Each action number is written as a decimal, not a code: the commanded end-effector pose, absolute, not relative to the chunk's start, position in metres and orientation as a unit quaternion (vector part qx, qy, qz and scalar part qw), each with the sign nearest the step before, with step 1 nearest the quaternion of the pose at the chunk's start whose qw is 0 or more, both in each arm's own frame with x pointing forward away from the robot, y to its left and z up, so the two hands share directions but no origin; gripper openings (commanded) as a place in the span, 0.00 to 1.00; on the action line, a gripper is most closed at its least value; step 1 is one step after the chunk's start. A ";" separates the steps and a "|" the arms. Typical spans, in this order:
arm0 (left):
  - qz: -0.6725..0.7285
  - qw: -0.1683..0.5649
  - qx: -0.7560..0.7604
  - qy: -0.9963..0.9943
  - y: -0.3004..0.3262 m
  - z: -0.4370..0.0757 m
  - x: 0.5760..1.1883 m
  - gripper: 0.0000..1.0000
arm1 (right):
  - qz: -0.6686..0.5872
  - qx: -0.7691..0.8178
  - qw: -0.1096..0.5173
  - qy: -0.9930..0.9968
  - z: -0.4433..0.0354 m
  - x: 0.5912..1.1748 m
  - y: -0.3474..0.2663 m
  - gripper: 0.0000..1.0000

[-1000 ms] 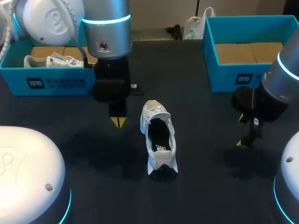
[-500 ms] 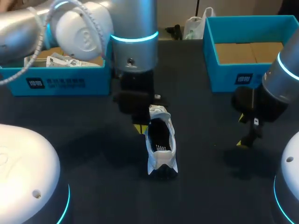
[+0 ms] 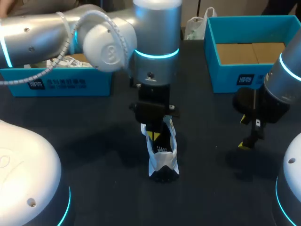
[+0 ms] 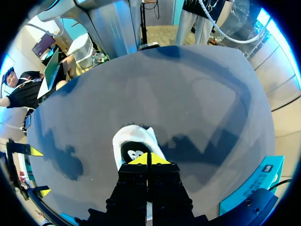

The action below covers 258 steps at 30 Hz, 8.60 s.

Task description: Take the shoe out of the shoebox, open the shoe tongue, remove and reinsert the insole, then place the shoe into the shoebox

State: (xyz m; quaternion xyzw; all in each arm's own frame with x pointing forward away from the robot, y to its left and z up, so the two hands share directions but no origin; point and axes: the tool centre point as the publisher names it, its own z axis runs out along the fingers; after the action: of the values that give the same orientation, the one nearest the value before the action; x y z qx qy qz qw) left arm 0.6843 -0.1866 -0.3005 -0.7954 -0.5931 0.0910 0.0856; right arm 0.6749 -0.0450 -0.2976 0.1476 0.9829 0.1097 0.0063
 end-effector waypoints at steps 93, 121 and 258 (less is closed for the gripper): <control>0.064 -0.020 -0.759 -0.648 -0.189 -0.375 0.699 0.00 | 0.109 0.147 0.007 0.983 -0.298 0.674 -0.045 1.00; 0.043 -0.002 -0.729 -0.683 -0.208 -0.417 0.689 0.00 | 0.109 0.147 0.007 0.983 -0.298 0.674 -0.045 1.00; 0.063 0.018 -0.694 -0.717 -0.195 -0.326 0.714 0.27 | 0.109 0.147 0.007 0.983 -0.298 0.674 -0.045 1.00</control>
State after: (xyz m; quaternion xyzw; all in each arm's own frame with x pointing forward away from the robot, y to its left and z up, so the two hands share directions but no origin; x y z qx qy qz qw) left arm 0.7183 -0.1885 -0.3058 -0.6940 -0.7170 0.0623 0.0198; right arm 0.6748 -0.0451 -0.2978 0.1474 0.9829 0.1101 0.0062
